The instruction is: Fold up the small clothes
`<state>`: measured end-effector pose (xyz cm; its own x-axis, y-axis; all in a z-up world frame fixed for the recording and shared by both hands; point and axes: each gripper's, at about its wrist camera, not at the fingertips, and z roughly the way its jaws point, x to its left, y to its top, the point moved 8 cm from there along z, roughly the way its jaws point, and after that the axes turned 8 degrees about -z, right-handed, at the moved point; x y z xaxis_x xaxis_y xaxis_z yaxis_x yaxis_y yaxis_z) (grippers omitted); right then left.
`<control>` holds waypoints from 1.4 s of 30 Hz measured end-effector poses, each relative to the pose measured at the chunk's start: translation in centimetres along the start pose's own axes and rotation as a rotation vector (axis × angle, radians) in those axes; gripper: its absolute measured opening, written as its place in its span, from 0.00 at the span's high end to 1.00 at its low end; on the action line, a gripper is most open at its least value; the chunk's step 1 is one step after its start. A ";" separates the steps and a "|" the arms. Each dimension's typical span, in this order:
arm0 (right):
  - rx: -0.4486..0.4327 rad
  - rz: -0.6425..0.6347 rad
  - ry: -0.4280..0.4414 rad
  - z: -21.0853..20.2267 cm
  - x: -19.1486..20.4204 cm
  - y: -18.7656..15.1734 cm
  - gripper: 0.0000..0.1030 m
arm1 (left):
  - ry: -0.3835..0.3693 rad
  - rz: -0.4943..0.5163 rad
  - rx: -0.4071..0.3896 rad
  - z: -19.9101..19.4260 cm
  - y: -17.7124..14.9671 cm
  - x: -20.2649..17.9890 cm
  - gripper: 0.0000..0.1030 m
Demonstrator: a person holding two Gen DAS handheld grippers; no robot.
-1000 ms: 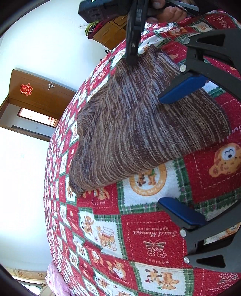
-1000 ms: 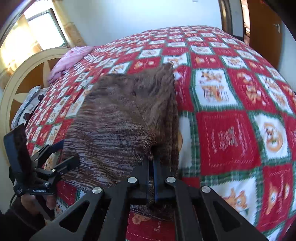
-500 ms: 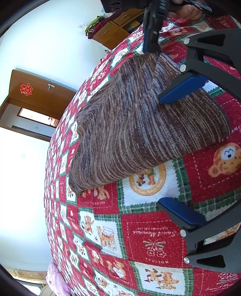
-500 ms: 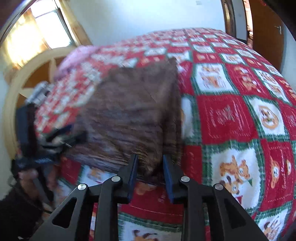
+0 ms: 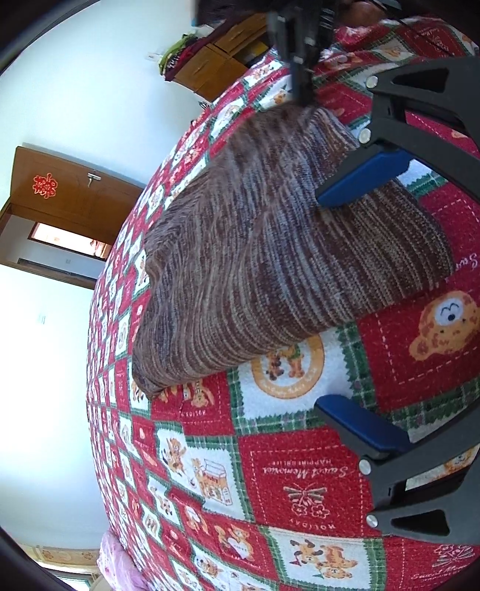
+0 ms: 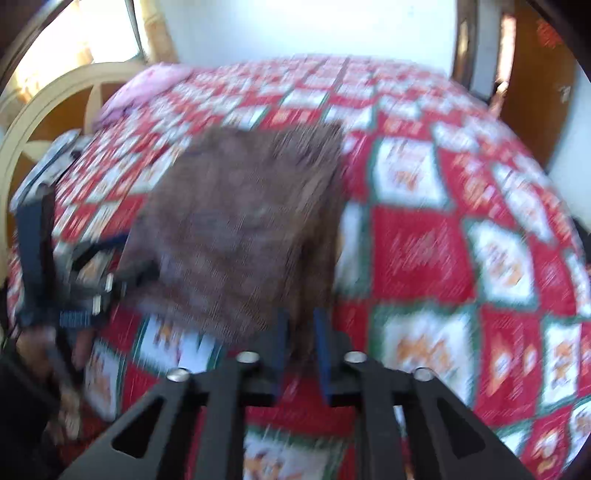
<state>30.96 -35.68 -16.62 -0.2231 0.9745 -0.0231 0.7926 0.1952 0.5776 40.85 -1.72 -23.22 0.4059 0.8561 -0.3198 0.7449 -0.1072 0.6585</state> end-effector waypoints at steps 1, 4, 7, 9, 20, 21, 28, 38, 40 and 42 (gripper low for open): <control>-0.044 0.003 -0.003 -0.2 0.0 1.4 0.67 | 0.011 0.007 0.002 0.1 0.0 -0.1 0.00; -0.093 0.015 0.100 0.8 1.5 4.1 0.63 | 0.036 0.022 0.010 0.3 -0.2 -0.1 0.00; -0.073 -0.028 0.124 2.9 3.3 5.4 0.63 | 0.054 0.033 0.014 0.4 -0.3 -0.1 0.00; -0.004 -0.043 0.088 5.4 3.5 5.0 0.63 | 0.062 0.037 0.016 0.5 -0.3 -0.2 0.00; -0.003 -0.070 0.155 5.0 2.4 3.2 0.63 | 0.062 0.034 0.029 0.7 -0.4 -0.2 0.00; -0.015 -0.061 0.169 4.9 2.3 3.5 0.63 | 0.066 0.035 0.032 0.7 -0.4 -0.2 0.00; -0.121 0.150 0.207 4.5 -2.4 6.5 0.41 | 0.014 -0.012 0.022 0.3 0.0 0.2 0.00; -0.097 0.324 0.273 10.0 -6.9 9.5 0.41 | -0.014 -0.070 -0.003 0.0 0.5 0.4 0.01; -0.098 0.327 0.294 10.7 -6.8 10.1 0.41 | -0.007 -0.058 0.004 0.2 0.5 0.4 0.01; -0.098 0.314 0.318 11.4 -6.2 10.6 0.41 | -0.001 -0.049 0.015 0.5 0.5 0.3 0.01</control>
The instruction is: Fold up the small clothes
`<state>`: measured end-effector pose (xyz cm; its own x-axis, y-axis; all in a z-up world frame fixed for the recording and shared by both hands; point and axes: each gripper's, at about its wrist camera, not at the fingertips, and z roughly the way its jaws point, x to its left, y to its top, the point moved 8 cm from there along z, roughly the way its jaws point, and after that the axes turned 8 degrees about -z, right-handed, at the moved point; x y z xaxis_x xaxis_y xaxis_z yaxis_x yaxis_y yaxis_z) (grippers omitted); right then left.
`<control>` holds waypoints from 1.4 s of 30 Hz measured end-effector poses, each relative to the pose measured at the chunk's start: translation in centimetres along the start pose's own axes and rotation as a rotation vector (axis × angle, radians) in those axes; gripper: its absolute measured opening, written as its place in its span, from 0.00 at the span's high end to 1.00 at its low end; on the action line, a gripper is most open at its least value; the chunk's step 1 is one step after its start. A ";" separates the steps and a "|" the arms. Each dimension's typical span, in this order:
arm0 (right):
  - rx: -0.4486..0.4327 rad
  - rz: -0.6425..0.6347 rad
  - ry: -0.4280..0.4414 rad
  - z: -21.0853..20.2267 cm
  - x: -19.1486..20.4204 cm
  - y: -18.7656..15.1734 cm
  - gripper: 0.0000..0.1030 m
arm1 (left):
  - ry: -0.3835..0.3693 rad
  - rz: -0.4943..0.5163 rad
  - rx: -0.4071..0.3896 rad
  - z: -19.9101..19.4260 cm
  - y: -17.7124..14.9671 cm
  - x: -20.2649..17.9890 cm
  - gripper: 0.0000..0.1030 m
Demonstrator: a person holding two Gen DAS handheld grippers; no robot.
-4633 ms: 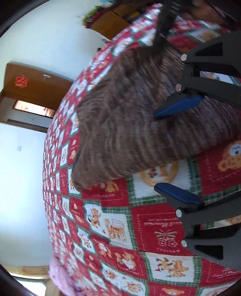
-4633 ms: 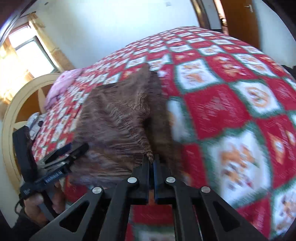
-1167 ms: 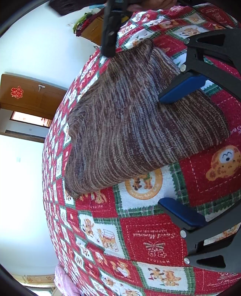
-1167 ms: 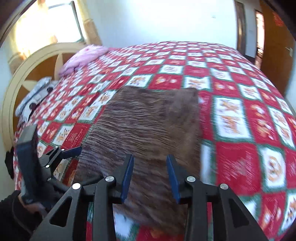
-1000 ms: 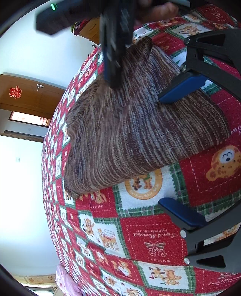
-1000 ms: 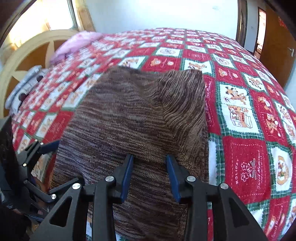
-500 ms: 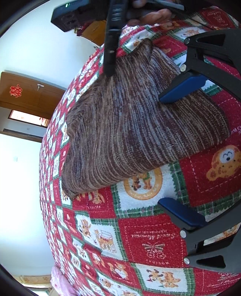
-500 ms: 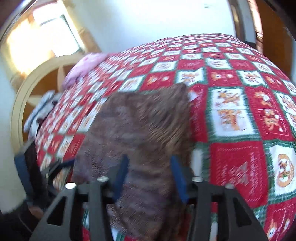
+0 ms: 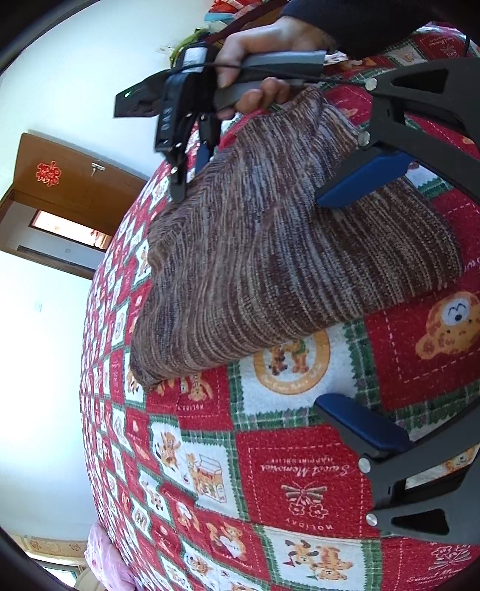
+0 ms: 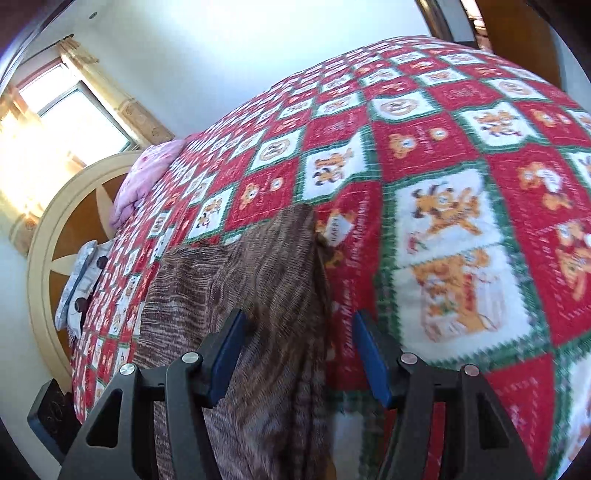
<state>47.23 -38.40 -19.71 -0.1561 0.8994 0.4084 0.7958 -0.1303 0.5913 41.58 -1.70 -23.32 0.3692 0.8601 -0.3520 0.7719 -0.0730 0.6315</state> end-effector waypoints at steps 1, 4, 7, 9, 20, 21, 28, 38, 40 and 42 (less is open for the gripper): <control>0.001 -0.004 0.007 0.3 0.1 0.1 0.41 | 0.000 0.003 0.003 0.0 -0.1 0.0 0.01; 0.003 -0.002 0.022 1.4 0.2 0.3 0.41 | 0.000 0.007 0.011 0.2 -0.1 0.0 0.01; 0.005 0.001 0.036 1.7 0.2 0.2 0.55 | 0.010 0.012 0.015 0.2 -0.2 0.0 0.03; 0.022 -0.019 0.061 1.9 0.9 0.2 0.65 | 0.051 0.028 0.013 0.1 -0.2 -0.1 0.10; -0.001 -0.100 0.005 0.3 3.9 0.5 0.78 | 0.085 0.119 0.004 -0.7 -0.4 -2.3 0.74; -0.017 -0.098 0.010 -0.3 4.3 0.5 0.79 | 0.093 0.118 0.010 -0.9 -0.4 -2.3 0.78; -0.062 -0.103 0.049 -2.7 7.2 0.6 0.79 | 0.113 0.118 0.013 -3.5 -0.4 -2.2 0.87; -0.078 -0.171 0.146 -3.6 14.3 -0.4 0.80 | 0.169 0.118 -0.035 -8.8 -0.8 0.1 0.87; -0.080 -0.185 0.165 -3.6 15.9 -0.6 0.80 | 0.183 0.117 -0.054 -10.3 -0.9 0.9 0.88; -0.082 -0.199 0.187 -3.6 17.7 -0.7 0.80 | 0.197 0.114 -0.065 -11.5 -1.0 1.6 0.88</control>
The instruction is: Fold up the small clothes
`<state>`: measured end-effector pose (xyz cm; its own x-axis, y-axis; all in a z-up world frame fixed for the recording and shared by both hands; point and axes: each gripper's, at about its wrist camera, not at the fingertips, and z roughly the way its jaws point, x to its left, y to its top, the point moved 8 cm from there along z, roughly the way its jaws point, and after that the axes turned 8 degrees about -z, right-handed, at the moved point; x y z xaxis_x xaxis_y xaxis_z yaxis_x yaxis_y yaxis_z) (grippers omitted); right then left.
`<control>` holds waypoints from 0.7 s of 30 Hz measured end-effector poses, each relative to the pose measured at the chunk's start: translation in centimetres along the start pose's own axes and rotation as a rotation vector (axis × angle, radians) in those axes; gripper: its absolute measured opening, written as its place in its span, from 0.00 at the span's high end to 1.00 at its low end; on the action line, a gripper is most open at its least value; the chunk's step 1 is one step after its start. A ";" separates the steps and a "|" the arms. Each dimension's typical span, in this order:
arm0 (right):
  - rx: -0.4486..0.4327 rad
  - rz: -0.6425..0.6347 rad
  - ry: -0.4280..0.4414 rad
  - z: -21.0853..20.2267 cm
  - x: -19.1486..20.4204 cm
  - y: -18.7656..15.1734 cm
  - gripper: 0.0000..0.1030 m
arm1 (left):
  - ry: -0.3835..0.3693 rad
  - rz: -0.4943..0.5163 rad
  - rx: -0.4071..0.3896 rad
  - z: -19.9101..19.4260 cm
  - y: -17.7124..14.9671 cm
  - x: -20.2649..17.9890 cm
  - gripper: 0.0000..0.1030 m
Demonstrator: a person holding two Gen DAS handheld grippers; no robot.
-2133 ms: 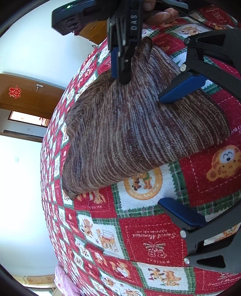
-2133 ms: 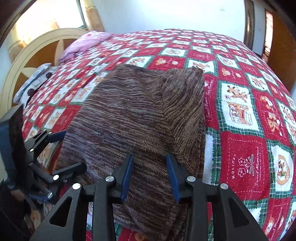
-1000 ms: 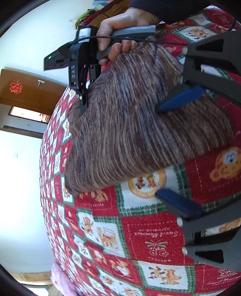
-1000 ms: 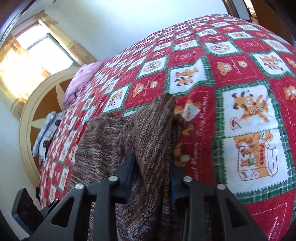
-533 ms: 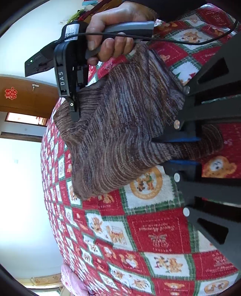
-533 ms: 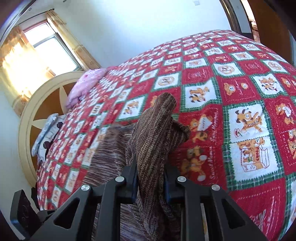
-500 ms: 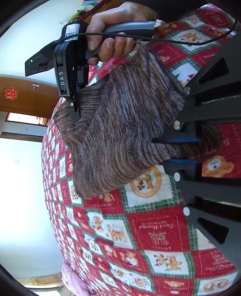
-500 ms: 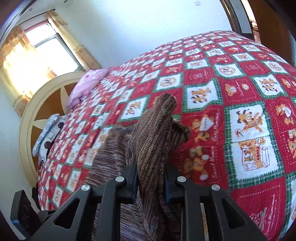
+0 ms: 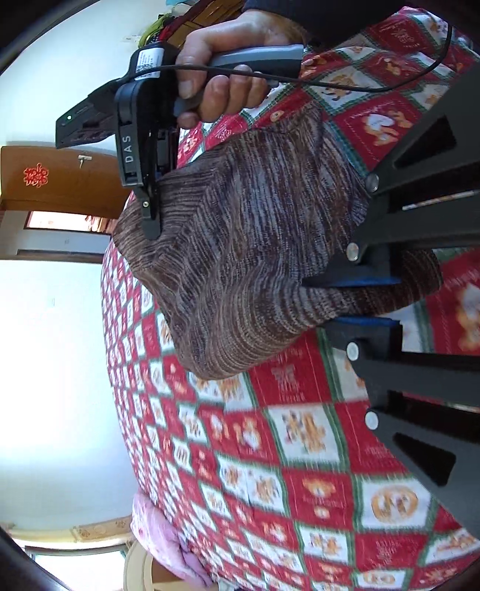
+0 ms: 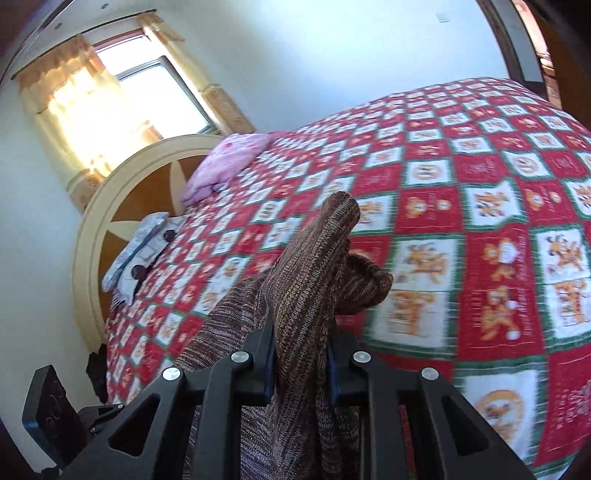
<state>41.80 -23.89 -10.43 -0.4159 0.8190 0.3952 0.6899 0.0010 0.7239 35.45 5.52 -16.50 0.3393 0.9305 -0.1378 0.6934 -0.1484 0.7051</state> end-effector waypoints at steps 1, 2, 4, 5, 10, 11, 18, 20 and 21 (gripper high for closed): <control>0.000 -0.007 0.011 0.2 0.9 0.1 0.80 | 0.009 -0.002 -0.006 -0.6 0.0 0.5 0.88; 0.001 -0.015 0.021 0.5 1.8 0.2 0.80 | 0.015 -0.005 -0.010 -1.0 -0.1 0.9 0.88; 0.005 -0.031 0.038 1.0 3.5 0.2 0.80 | 0.030 -0.015 -0.021 -2.2 -0.3 2.1 0.88; 0.007 -0.040 0.048 1.3 4.4 0.2 0.80 | 0.037 -0.021 -0.024 -2.6 -0.3 2.6 0.88; 0.016 -0.072 0.088 2.8 8.4 0.2 0.80 | 0.075 -0.039 -0.037 -4.6 -1.2 5.3 0.88; 0.017 -0.079 0.098 3.2 9.5 0.2 0.80 | 0.085 -0.047 -0.040 -5.1 -1.4 6.0 0.88; 0.022 -0.111 0.169 5.6 15.0 0.4 0.80 | 0.150 -0.087 -0.068 -8.0 -2.5 9.9 0.88; 0.027 -0.122 0.192 6.4 16.6 0.3 0.80 | 0.170 -0.100 -0.078 -9.0 -3.1 10.9 0.88; 0.030 -0.125 0.201 6.8 17.3 0.3 0.80 | 0.177 -0.105 -0.081 -9.2 -3.2 11.4 0.88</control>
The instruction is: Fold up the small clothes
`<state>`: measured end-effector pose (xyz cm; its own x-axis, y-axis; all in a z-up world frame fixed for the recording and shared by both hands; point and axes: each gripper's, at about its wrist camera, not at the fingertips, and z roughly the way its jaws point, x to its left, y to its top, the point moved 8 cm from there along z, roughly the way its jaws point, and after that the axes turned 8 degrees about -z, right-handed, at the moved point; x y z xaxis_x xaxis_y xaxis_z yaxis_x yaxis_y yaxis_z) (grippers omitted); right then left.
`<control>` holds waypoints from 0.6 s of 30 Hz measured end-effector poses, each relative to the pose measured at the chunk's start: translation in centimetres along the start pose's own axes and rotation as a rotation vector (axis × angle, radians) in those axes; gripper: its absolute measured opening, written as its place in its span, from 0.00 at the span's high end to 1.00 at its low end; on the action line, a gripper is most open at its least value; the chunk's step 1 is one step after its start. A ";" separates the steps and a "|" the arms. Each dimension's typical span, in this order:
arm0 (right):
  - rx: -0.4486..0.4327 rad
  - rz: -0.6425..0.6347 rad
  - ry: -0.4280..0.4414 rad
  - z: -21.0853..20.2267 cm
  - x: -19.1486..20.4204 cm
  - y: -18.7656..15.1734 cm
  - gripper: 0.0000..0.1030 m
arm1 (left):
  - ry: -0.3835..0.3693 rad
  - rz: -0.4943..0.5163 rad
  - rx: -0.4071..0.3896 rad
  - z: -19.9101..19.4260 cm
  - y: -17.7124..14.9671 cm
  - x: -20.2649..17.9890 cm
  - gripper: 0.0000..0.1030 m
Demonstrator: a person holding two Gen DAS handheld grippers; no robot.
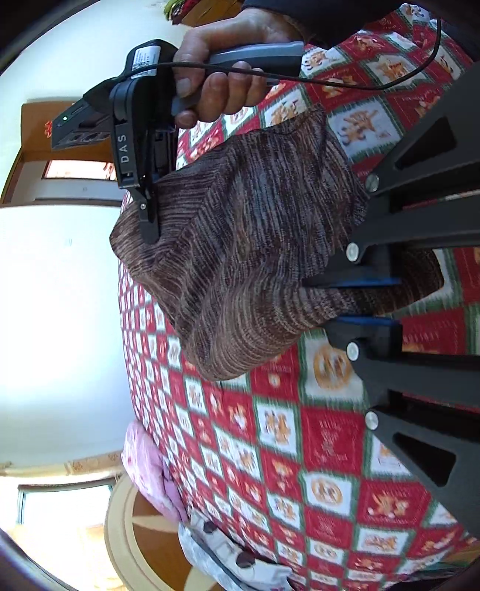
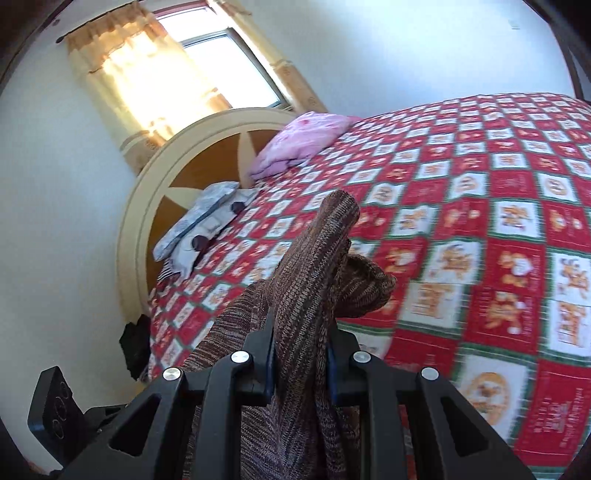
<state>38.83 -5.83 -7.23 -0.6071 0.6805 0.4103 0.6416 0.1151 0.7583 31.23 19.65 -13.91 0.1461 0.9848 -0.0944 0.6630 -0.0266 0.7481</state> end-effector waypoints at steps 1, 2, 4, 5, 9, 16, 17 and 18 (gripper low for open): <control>0.003 -0.004 0.010 0.5 0.6 0.1 0.80 | 0.010 -0.008 -0.004 -0.3 -0.1 0.7 0.88; 0.006 -0.008 0.021 1.1 1.3 0.2 0.80 | 0.020 -0.016 -0.008 -0.6 -0.1 1.4 0.88; 0.012 -0.017 0.042 2.2 2.6 0.2 0.80 | 0.040 -0.027 -0.016 -1.3 -0.2 2.8 0.88; 0.015 -0.020 0.049 2.6 3.1 0.3 0.80 | 0.049 -0.031 -0.019 -1.5 -0.3 3.3 0.88; 0.031 -0.035 0.079 4.3 5.0 0.3 0.80 | 0.087 -0.040 -0.029 -2.3 -0.7 5.4 0.88; 0.052 -0.065 0.113 6.5 7.8 0.3 0.80 | 0.134 -0.068 -0.038 -3.2 -1.3 8.2 0.88; 0.055 -0.068 0.118 6.8 8.1 0.3 0.80 | 0.141 -0.070 -0.040 -3.3 -1.4 8.5 0.88; 0.058 -0.069 0.121 7.1 8.3 0.2 0.80 | 0.145 -0.072 -0.042 -3.5 -1.5 8.7 0.88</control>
<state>37.24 4.98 -7.23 -0.7004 0.5776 0.4193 0.6206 0.2026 0.7575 28.92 28.90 -13.54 -0.0105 0.9984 -0.0553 0.6360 0.0494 0.7701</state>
